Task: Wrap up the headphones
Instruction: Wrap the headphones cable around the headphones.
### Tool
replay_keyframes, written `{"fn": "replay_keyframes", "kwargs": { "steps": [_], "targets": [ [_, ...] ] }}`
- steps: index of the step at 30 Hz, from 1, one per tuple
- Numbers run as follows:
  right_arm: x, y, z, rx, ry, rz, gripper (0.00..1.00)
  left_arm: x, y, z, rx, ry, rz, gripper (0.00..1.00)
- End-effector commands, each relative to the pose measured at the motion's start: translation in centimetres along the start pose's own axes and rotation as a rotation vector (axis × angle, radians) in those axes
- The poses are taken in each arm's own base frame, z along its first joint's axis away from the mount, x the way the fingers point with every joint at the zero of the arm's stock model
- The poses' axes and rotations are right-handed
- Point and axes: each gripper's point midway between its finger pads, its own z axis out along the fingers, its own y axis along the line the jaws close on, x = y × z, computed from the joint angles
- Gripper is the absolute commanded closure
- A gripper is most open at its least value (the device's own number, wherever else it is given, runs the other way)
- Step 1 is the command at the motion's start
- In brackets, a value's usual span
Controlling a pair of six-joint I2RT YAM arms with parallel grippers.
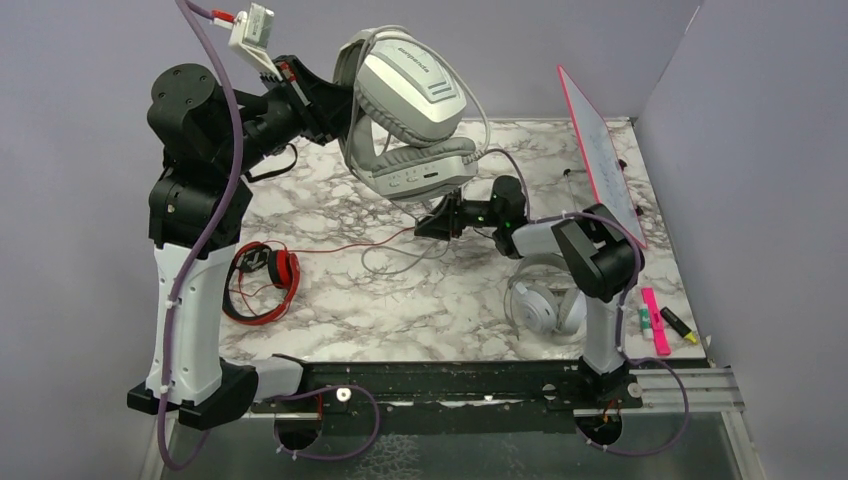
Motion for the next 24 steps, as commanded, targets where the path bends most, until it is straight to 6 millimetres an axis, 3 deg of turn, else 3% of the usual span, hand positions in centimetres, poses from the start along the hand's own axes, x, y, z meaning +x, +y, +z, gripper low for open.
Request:
{"fn": "replay_keyframes", "kwargs": {
  "steps": [1, 4, 8, 10, 13, 14, 15, 20, 24],
  "targets": [
    [0.1, 0.6, -1.6, -0.019, -0.003, -0.024, 0.66, -2.8, -2.5, -1.3, 0.026, -0.099, 0.041, 1.00],
    [0.1, 0.5, -2.4, -0.004, -0.029, -0.009, 0.61, -2.9, -2.6, -1.4, 0.025, -0.102, 0.046, 1.00],
    [0.0, 0.1, -2.6, 0.029, -0.030, -0.006, 0.60, -2.9, -2.6, -1.4, 0.026, -0.102, 0.044, 1.00],
    [-0.1, -0.3, -2.6, 0.037, -0.027, 0.000, 0.66, -3.0, -2.7, -1.4, 0.029, -0.103, 0.045, 1.00],
    [-0.1, -1.2, -2.3, 0.067, -0.026, 0.020, 0.90, -3.2, -2.9, -1.5, 0.031, -0.111, 0.050, 1.00],
    [-0.2, -2.0, -2.2, 0.100, -0.030, 0.030, 0.98, -3.2, -2.9, -1.5, 0.033, -0.109, 0.046, 1.00],
    [-0.6, -2.9, -2.1, 0.135, -0.038, 0.030, 1.00, -3.2, -3.2, -1.6, 0.042, -0.107, 0.045, 1.00],
    [-2.5, -10.4, -1.7, 0.391, -0.050, 0.069, 1.00, -3.2, -4.8, -2.6, 0.088, -0.111, 0.074, 1.00],
    [-2.7, -16.3, -2.7, 0.571, -0.043, 0.090, 1.00, -4.3, -7.4, -4.5, 0.132, -0.164, 0.135, 1.00]
  ]
}}
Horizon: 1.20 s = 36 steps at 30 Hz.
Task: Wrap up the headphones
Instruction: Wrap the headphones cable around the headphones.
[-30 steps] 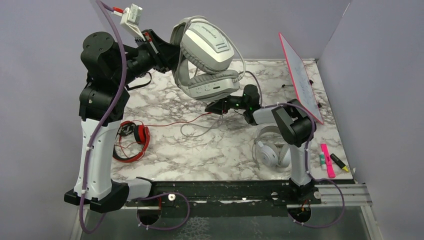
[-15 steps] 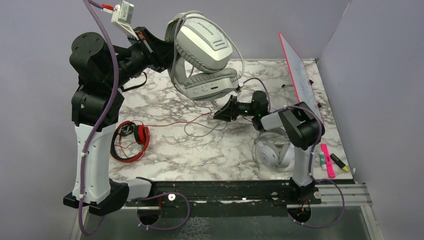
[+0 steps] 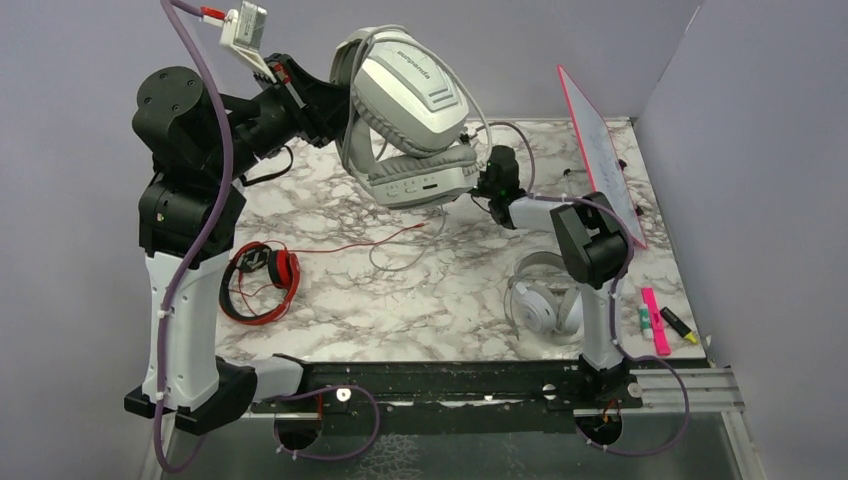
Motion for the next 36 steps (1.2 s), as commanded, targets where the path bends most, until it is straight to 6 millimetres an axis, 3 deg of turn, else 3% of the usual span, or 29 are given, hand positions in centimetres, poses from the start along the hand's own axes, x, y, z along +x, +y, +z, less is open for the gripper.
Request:
{"fn": "replay_keyframes", "kwargs": {
  "steps": [1, 4, 8, 12, 17, 20, 22, 26, 31, 36],
  "targets": [
    [2.2, -9.2, 0.0, 0.320, 0.053, 0.067, 1.00, -3.9, -6.4, -3.9, 0.126, -0.146, 0.103, 1.00],
    [3.9, -12.4, -0.8, 0.382, 0.076, 0.138, 1.00, -4.5, -7.9, -5.1, 0.151, -0.177, 0.136, 1.00],
    [5.7, -14.9, -2.9, 0.445, 0.079, 0.225, 1.00, -5.3, -8.8, -6.7, 0.126, -0.220, 0.171, 1.00],
    [5.4, -15.5, -3.7, 0.462, 0.070, 0.230, 1.00, -5.3, -9.4, -7.2, 0.134, -0.221, 0.175, 1.00],
    [3.2, -17.5, -3.9, 0.501, 0.082, 0.180, 1.00, -3.2, -9.3, -6.4, 0.173, -0.125, 0.124, 1.00],
    [1.2, -19.1, -4.5, 0.524, 0.074, 0.157, 1.00, -1.3, -7.5, -6.3, 0.099, -0.053, 0.108, 1.00],
    [-0.5, -20.2, -5.1, 0.536, 0.066, 0.138, 1.00, 0.4, -4.9, -7.1, -0.035, 0.006, 0.101, 1.00],
    [-2.4, -22.0, -6.6, 0.567, 0.064, 0.112, 1.00, 1.9, 0.6, -10.6, -0.354, 0.031, 0.145, 1.00],
    [-1.7, -23.0, -7.3, 0.574, 0.092, 0.118, 1.00, 1.5, 5.3, -15.2, -0.666, -0.039, 0.199, 1.00],
    [-1.2, -22.9, -7.2, 0.561, 0.104, 0.124, 1.00, 2.6, 8.7, -16.7, -0.854, 0.030, 0.243, 1.00]
  ]
}}
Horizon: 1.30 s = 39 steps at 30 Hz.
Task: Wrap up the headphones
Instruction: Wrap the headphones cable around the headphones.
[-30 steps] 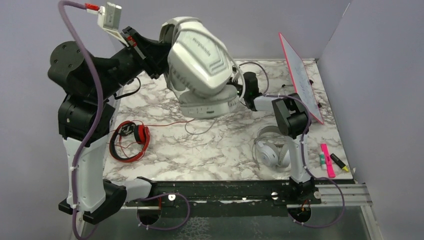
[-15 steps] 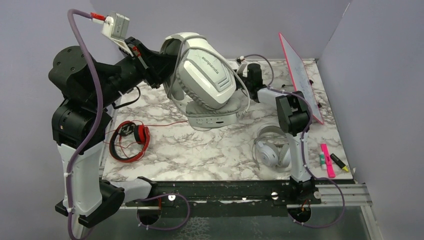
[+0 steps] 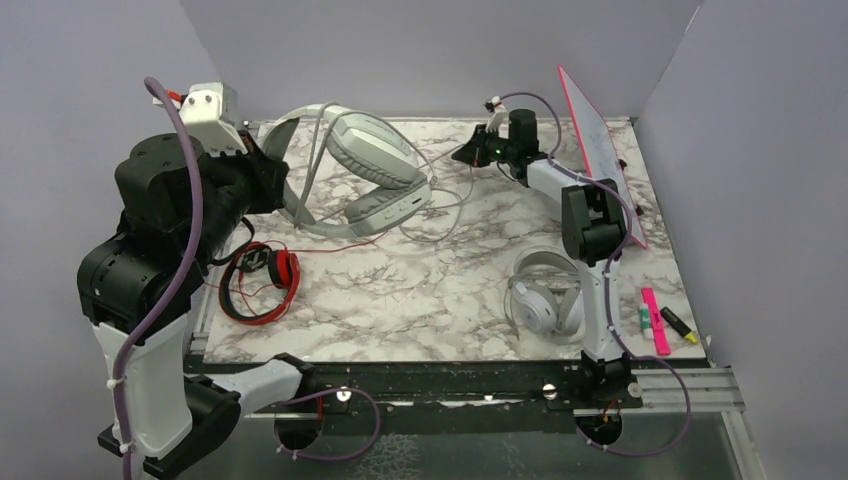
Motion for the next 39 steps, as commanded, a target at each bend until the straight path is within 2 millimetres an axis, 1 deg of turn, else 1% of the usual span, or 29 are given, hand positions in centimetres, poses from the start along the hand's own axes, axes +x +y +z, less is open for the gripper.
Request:
{"fn": "replay_keyframes", "kwargs": {
  "steps": [1, 4, 5, 6, 7, 9, 12, 16, 18, 21, 24, 28, 32, 35, 39],
  "targets": [
    [4.0, -6.9, -1.3, 0.204, 0.075, 0.073, 1.00, 0.5, 4.4, -2.9, -0.200, -0.040, 0.018, 1.00],
    [2.1, -7.0, -1.3, 0.220, 0.058, 0.030, 1.00, 4.5, 5.8, -1.3, -0.264, 0.089, 0.087, 1.00],
    [1.2, -7.2, -1.3, 0.232, 0.050, 0.011, 1.00, 5.9, 6.1, -0.8, -0.270, 0.130, 0.110, 1.00],
    [0.7, -7.4, -1.3, 0.247, 0.058, 0.004, 1.00, 7.2, 6.5, -0.4, -0.281, 0.167, 0.133, 1.00],
    [-0.6, -7.7, -1.3, 0.259, 0.041, -0.018, 1.00, 8.1, 7.1, 0.0, -0.304, 0.192, 0.158, 1.00],
    [-2.5, -7.9, -1.5, 0.279, 0.026, -0.034, 1.00, 9.5, 7.8, 0.4, -0.316, 0.222, 0.217, 1.00],
    [-5.7, -7.9, -1.9, 0.301, -0.019, -0.063, 1.00, 10.2, 8.0, 0.8, -0.304, 0.225, 0.270, 1.00],
    [-10.0, -6.6, -2.7, 0.297, -0.086, -0.102, 1.00, 13.3, 8.6, 2.5, -0.322, 0.332, 0.350, 1.00],
    [-11.8, -6.0, -3.5, 0.300, -0.117, -0.119, 1.00, 13.9, 8.6, 3.1, -0.317, 0.354, 0.375, 1.00],
    [-14.3, -5.1, -4.7, 0.306, -0.157, -0.147, 1.00, 14.2, 8.8, 3.9, -0.333, 0.370, 0.407, 1.00],
    [-17.3, -4.1, -6.6, 0.309, -0.208, -0.156, 1.00, 14.9, 8.8, 5.1, -0.345, 0.405, 0.442, 1.00],
    [-21.9, -1.6, -9.4, 0.284, -0.303, -0.173, 1.00, 15.6, 9.5, 6.4, -0.387, 0.438, 0.498, 1.00],
    [-26.4, 1.7, -11.7, 0.255, -0.391, -0.229, 1.00, 16.3, 9.6, 7.4, -0.388, 0.468, 0.546, 1.00],
    [-28.5, 3.8, -13.0, 0.232, -0.441, -0.254, 1.00, 16.5, 9.7, 7.9, -0.397, 0.469, 0.559, 1.00],
    [-29.9, 5.7, -14.2, 0.210, -0.470, -0.273, 1.00, 16.1, 10.5, 8.1, -0.450, 0.446, 0.582, 1.00]
  ]
}}
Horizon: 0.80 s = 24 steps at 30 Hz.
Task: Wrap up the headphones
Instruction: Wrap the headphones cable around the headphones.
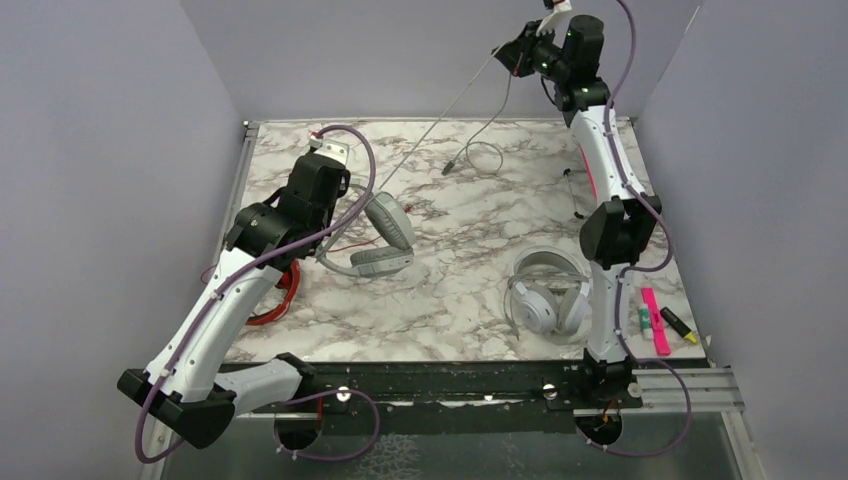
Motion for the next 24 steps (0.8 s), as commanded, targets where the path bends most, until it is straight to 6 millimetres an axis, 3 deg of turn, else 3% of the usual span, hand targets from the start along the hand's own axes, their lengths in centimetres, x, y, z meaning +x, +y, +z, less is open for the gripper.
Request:
{"fn": "replay_keyframes", "kwargs": {
  "steps": [1, 8, 14, 24],
  "targets": [
    [-7.4, -0.5, -3.1, 0.075, -0.154, -0.052, 1.00, 1.0, 2.8, -0.7, -0.125, 0.020, 0.068, 1.00],
    [-11.7, 2.5, -5.8, 0.044, -0.215, -0.102, 1.00, 1.6, 3.3, 0.3, -0.200, 0.059, 0.078, 1.00],
    [-14.6, 5.8, -8.2, -0.012, -0.255, -0.126, 1.00, 0.8, 3.2, 1.6, -0.262, 0.085, 0.054, 1.00],
    [-18.1, 11.9, -11.1, -0.113, -0.320, -0.145, 1.00, 0.2, 2.7, 6.7, -0.321, 0.172, 0.038, 1.00]
  ]
}}
